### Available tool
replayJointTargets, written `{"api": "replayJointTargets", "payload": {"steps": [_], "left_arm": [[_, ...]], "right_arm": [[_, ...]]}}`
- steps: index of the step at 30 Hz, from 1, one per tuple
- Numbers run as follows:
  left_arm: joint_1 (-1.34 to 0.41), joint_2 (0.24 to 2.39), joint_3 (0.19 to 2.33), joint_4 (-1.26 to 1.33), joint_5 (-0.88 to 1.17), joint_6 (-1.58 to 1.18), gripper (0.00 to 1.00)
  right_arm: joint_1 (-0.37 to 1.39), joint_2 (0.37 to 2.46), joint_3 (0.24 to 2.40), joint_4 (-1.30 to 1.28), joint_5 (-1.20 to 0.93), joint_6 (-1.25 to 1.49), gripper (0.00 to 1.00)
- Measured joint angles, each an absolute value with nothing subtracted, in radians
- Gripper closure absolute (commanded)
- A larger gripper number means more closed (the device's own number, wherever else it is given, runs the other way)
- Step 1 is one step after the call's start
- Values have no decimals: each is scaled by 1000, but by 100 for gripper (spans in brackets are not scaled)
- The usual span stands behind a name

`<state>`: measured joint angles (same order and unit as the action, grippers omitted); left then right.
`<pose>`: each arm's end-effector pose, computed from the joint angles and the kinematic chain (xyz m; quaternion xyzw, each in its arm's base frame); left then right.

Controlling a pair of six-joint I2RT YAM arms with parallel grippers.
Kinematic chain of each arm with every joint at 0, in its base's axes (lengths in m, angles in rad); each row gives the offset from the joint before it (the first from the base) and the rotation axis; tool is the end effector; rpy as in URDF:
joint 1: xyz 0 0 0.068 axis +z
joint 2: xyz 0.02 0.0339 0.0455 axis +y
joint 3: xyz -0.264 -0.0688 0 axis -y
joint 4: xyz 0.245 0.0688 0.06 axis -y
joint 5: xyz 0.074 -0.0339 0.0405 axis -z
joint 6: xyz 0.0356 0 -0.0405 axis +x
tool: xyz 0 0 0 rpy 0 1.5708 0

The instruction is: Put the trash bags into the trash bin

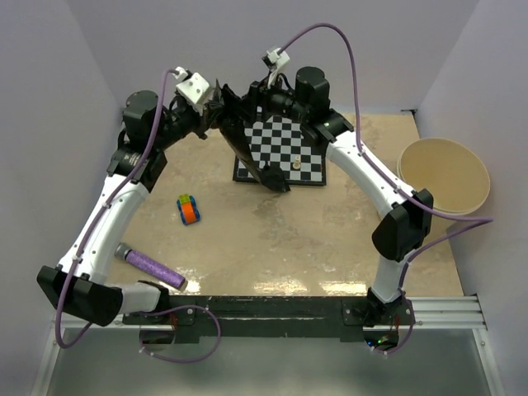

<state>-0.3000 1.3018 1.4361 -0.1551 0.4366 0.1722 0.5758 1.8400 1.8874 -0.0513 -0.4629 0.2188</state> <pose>0.2734 -0.1003 0.4581 0.3105 0.6427 -0.1980 0.6718 0.3587 0.2518 0.4391 -0.2818 0.6499 0.4156 0.5705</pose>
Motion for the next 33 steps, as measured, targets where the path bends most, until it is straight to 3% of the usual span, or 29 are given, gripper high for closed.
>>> {"api": "replayJointTargets", "payload": {"steps": [1,3,8,15,16,18,23,25,33], "left_arm": [[-301,1296,1433,-156,442,175,100],[-302,1284,1426,-161,450,178,100],[-303,1265,1402,-184,410,201,100],[-303,1245,1353,-215,317,213,100],[-303,1245,1349,-215,304,213,98],[-303,1246,1348,-215,289,212,70],[-303,1246,1348,-196,323,200,40],[-303,1245,1348,-174,362,193,34],[-311,1308,1426,-132,440,132,29]], "right_arm": [[576,1849,1893,-51,-460,218,77],[577,1863,1899,-52,-454,217,90],[578,1864,1905,-72,-352,196,100],[562,1830,1890,-113,-247,145,100],[560,1814,1879,-115,-244,137,100],[556,1790,1865,-114,-252,122,100],[556,1745,1843,-114,-259,66,100],[556,1735,1839,-115,-255,50,100],[556,1729,1813,-117,-252,3,100]]}}
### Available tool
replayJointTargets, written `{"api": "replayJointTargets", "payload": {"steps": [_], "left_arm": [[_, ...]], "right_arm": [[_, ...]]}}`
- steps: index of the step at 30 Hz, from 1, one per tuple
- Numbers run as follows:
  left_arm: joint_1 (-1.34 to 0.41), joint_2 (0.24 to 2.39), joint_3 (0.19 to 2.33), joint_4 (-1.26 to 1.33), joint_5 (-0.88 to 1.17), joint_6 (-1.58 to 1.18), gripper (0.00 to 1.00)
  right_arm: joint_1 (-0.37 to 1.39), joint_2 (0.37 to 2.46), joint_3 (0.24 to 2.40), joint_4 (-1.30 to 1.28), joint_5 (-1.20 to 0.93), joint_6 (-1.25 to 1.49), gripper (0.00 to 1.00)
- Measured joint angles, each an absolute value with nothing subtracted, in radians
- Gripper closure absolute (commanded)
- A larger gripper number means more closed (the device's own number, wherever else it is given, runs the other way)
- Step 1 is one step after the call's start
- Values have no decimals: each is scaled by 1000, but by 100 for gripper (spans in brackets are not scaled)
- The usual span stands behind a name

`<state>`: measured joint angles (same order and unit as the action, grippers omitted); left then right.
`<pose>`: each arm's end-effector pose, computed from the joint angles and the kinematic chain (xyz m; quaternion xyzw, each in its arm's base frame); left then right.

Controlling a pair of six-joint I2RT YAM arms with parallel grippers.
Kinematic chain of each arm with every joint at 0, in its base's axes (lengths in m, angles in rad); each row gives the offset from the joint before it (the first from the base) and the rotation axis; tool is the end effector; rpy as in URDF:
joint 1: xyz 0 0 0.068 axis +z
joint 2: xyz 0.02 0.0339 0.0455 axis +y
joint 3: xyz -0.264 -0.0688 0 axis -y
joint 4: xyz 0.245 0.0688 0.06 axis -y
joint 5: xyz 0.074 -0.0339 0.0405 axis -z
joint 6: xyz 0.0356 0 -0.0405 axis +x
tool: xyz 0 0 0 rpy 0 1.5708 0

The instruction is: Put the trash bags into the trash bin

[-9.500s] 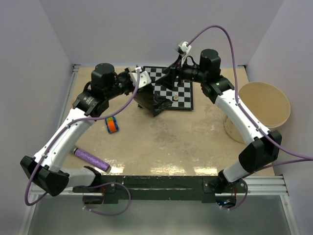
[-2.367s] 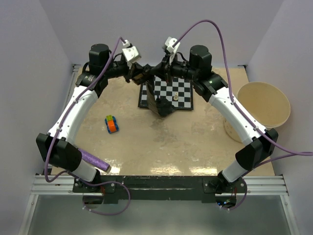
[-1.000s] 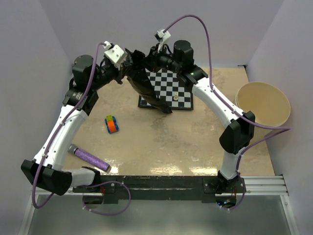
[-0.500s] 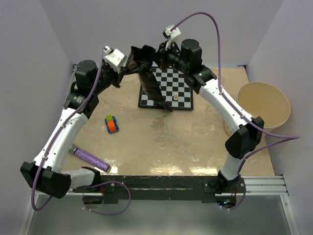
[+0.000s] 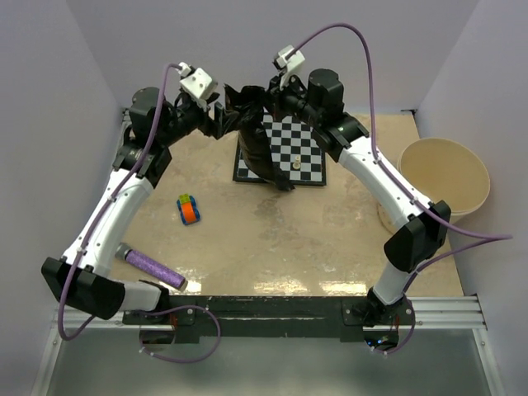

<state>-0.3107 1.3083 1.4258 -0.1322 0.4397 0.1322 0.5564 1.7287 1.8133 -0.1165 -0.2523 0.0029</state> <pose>0.2753 -0.1043 0.4552 0.3020 0.6445 -0.2158 0.6684 0.3426 0.2235 0.4512 -0.2789 0.6616 0.2774 0.6385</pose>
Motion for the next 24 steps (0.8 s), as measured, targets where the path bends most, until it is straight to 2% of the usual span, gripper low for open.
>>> {"api": "replayJointTargets", "payload": {"steps": [2,5,9,15,16,17,20,21,23,24], "left_arm": [[-311,1351,1461,-126,442,111,30],[-311,1409,1499,-127,443,84,42],[-311,1489,1566,-167,443,67,74],[-303,1523,1589,-227,439,82,100],[-302,1520,1586,-225,435,89,100],[-301,1510,1575,-220,430,97,100],[-300,1477,1536,-216,424,123,100],[-300,1465,1523,-214,424,134,100],[-297,1454,1512,-206,440,155,100],[-295,1449,1506,-201,453,170,100]], "right_arm": [[556,1729,1807,-117,-252,-1,100],[556,1728,1797,-117,-252,-4,100],[558,1725,1786,-117,-252,-4,100],[558,1679,1731,-120,-233,-12,100],[558,1663,1716,-121,-226,-15,100],[558,1646,1699,-123,-226,-19,94],[558,1597,1654,-131,-257,-46,52],[557,1583,1642,-139,-289,-62,40],[554,1567,1637,-178,-398,-124,25],[553,1563,1640,-199,-449,-155,22]]}}
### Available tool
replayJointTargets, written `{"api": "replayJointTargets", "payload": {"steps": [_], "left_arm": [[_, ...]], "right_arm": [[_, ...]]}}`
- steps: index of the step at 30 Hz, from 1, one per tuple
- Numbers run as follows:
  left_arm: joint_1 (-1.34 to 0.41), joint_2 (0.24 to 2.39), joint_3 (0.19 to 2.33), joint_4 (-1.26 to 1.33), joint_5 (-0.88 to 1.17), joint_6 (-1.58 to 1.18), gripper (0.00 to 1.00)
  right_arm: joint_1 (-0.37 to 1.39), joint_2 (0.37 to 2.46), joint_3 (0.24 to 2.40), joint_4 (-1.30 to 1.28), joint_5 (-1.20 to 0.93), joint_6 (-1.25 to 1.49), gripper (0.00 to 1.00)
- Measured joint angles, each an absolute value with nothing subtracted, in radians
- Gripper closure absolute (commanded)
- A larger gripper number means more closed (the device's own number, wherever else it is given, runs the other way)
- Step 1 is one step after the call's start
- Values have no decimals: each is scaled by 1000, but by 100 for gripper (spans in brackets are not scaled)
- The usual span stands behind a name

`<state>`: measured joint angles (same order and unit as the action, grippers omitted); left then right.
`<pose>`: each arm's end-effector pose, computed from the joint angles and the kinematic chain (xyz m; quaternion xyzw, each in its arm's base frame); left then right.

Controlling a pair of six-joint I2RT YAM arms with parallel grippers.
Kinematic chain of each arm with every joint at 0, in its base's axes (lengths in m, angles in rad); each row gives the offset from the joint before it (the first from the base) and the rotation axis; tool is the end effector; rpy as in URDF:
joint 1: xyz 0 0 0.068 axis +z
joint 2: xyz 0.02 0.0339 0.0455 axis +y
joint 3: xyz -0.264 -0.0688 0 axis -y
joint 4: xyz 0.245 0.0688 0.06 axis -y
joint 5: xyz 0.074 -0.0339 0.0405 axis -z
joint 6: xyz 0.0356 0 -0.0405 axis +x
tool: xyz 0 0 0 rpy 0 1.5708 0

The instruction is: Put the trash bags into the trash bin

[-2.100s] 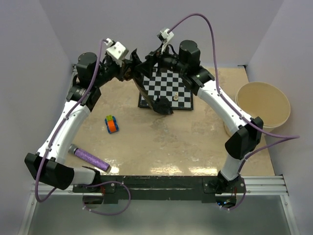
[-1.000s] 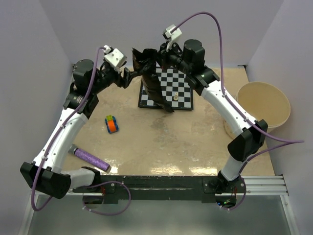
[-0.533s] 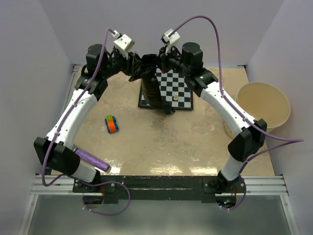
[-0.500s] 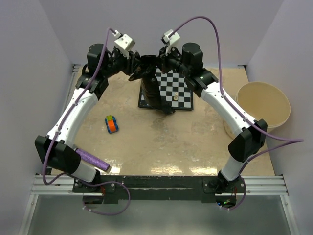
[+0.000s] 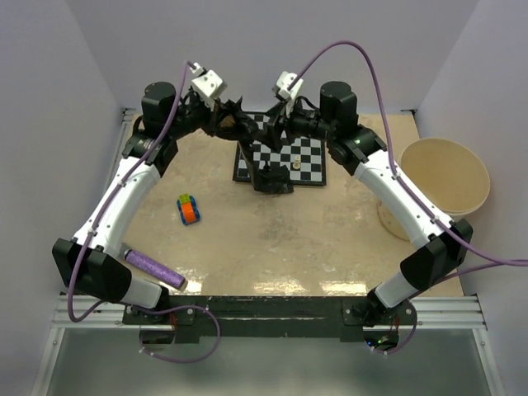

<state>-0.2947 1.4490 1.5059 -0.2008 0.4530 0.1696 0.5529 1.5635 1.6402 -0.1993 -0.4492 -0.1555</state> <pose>0.3151 -0.1119 0.4342 0.3125 0.6832 -0.2093 0.6259 0.3008 0.2038 0.4431 -0.3917 0.6338 0.2910 0.6002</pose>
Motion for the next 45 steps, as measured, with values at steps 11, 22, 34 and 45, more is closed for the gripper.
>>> {"api": "replayJointTargets", "payload": {"steps": [11,22,34,45], "left_arm": [[-295,1421,1454,-210,656,351,100],[-295,1393,1454,-215,754,359,100],[-296,1392,1454,-230,759,355,100],[-297,1396,1459,-229,585,306,100]], "right_arm": [[506,1568,1823,-371,-831,-380,29],[513,1713,1850,-371,-818,-445,42],[537,1719,1880,-337,-804,-465,81],[519,1700,1864,-358,-772,-485,100]]}}
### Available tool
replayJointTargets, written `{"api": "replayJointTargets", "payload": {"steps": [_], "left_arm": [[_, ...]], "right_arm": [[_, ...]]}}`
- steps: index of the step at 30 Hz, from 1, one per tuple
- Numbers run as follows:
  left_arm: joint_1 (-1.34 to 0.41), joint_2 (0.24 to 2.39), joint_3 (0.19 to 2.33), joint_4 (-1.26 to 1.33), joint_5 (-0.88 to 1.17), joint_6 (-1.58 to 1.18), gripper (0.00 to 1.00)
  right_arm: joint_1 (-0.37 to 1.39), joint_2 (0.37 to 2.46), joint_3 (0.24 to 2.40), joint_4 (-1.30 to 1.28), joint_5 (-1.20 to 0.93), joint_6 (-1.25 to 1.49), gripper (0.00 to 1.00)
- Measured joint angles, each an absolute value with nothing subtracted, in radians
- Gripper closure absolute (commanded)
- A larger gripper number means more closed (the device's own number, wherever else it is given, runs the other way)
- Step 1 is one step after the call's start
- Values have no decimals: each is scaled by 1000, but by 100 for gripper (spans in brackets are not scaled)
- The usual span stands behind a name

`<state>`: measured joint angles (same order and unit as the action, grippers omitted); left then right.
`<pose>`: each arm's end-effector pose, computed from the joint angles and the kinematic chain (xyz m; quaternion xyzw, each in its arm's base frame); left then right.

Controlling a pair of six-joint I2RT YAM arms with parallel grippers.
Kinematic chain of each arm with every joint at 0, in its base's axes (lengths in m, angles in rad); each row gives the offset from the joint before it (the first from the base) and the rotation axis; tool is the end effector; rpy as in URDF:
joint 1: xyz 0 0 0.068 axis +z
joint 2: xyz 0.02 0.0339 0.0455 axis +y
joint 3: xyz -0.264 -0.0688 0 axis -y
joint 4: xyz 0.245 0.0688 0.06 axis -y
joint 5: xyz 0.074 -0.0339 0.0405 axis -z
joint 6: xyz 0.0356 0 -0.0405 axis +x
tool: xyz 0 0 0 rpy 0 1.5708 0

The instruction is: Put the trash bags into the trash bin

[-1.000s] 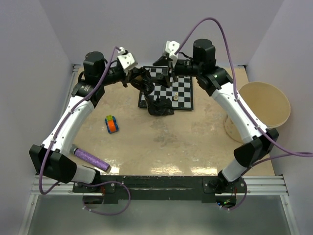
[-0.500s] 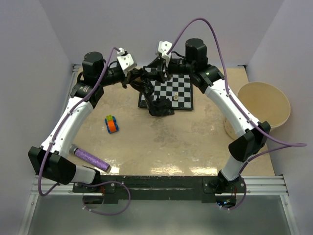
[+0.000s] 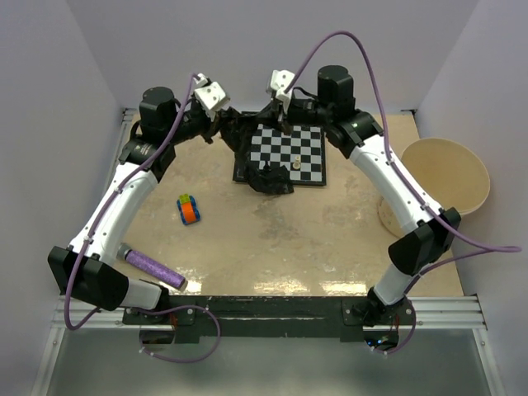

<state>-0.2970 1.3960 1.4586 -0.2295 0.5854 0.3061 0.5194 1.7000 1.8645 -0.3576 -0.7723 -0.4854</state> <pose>0.2974 -0.1116 0.4315 0.3950 0.6428 -0.2175 0.6192 0.3206 0.2119 0.4555 -0.5542 0.5115 0.3007 0.5838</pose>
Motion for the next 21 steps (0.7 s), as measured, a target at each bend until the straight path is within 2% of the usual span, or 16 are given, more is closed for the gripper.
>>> {"api": "replayJointTargets", "payload": {"steps": [8,13,14,15,16,18,21], "left_arm": [[-297,1396,1458,-228,321,302,100],[-303,1396,1458,-207,212,270,100],[-303,1396,1459,-203,194,262,100],[-303,1396,1459,-200,182,252,100],[-304,1396,1459,-197,173,245,100],[-302,1396,1460,-198,155,233,100],[-295,1396,1461,-200,157,213,100]], "right_arm": [[348,1606,1822,-319,-684,-395,100],[353,1557,1768,-299,-613,-366,100],[363,1549,1752,-297,-587,-360,88],[368,1546,1740,-294,-563,-356,67],[370,1546,1732,-292,-542,-352,56],[366,1546,1724,-292,-493,-343,38],[355,1546,1724,-286,-490,-331,25]]}}
